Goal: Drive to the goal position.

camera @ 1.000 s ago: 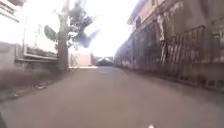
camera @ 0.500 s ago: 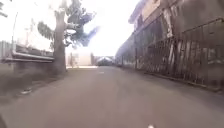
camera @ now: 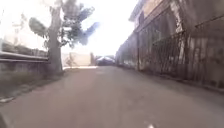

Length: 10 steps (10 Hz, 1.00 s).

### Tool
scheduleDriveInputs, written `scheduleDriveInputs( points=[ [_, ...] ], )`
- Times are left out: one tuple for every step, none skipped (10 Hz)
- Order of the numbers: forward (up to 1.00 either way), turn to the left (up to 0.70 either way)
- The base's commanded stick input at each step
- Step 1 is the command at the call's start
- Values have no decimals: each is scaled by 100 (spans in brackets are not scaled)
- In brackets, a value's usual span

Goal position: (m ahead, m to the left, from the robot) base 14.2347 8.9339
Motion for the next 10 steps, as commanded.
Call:
scheduleDriveInputs(
  points=[
    [100, 22],
    [100, 27],
    [100, 0],
    [100, 0],
    [100, 0],
    [100, 0],
    [100, 0],
    [100, 0],
    [100, 0],
    [100, 0]
  ],
)
